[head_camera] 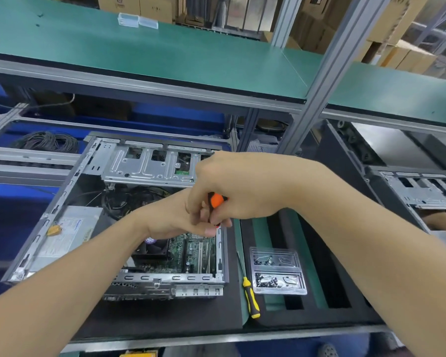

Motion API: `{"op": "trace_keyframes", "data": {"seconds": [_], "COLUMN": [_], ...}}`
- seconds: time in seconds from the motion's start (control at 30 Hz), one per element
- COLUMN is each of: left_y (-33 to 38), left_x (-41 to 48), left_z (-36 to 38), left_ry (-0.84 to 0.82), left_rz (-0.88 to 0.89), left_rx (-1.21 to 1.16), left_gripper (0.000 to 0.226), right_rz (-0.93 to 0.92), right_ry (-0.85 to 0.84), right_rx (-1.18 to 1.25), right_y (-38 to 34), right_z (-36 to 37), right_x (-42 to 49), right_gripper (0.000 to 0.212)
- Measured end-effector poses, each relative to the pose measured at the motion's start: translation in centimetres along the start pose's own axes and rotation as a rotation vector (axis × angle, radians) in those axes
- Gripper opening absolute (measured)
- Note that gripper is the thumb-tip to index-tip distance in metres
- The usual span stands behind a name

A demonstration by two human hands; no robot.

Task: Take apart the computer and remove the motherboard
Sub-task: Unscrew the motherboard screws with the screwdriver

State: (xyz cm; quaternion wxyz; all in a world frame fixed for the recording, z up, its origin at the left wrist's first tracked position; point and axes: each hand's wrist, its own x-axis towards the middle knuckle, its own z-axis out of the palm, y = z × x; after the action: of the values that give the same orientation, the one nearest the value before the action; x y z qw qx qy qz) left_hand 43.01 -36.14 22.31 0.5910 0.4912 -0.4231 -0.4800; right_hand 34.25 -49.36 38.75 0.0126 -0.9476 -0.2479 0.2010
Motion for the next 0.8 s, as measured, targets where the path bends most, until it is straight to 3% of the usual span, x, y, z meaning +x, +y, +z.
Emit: {"op": "trace_keyframes", "data": {"seconds": [0.13, 0.2, 0.3, 0.4, 0.43, 0.5, 0.67, 0.8], "left_y": [0.2, 0.2, -0.5, -1.1, -1.2, -1.3, -1.0, -0.6], "left_x": [0.7, 0.8, 1.2, 1.2, 1.1, 0.7, 0.4, 0.1], "left_z": [0.7, 0.9, 0.6, 0.3, 0.2, 0.2, 0.3, 0.7], "left_ry": [-0.068, -0.096, -0.105, -0.057, -0.033, -0.044, 0.031, 0.045], "left_rz": [-0.044, -0.047, -0.033, -0.038, -0.051, -0.070, -0.032, -0.035], "left_rx": [-0.010, -0.015, 0.037, 0.072, 0.072, 0.030, 0.008, 0.061], "left_gripper": [0.055, 0.054, 0.048, 0.017, 0.040, 0.049, 0.069, 0.029], "right_rz": [-0.017, -0.033, -0.003, 0.340, 0.488, 0.661, 0.541, 0.399], "right_ry": [0.023, 0.038, 0.103, 0.361, 0.406, 0.382, 0.394, 0.236], "right_rx": [0.013, 0.024, -0.013, -0.170, -0.215, -0.171, -0.191, -0.173], "right_y": [0.1, 0.0, -0.7, -2.4, -3.1, -3.9, -3.4, -2.6], "right_z": [0.9, 1.0, 0.8, 2.1, 2.4, 3.3, 3.6, 2.6], "right_x": [-0.6, -0.9, -1.5, -1.0, -0.5, 0.6, 1.7, 1.0], "right_gripper": [0.044, 0.041, 0.019, 0.056, 0.064, 0.057, 0.017, 0.024]}}
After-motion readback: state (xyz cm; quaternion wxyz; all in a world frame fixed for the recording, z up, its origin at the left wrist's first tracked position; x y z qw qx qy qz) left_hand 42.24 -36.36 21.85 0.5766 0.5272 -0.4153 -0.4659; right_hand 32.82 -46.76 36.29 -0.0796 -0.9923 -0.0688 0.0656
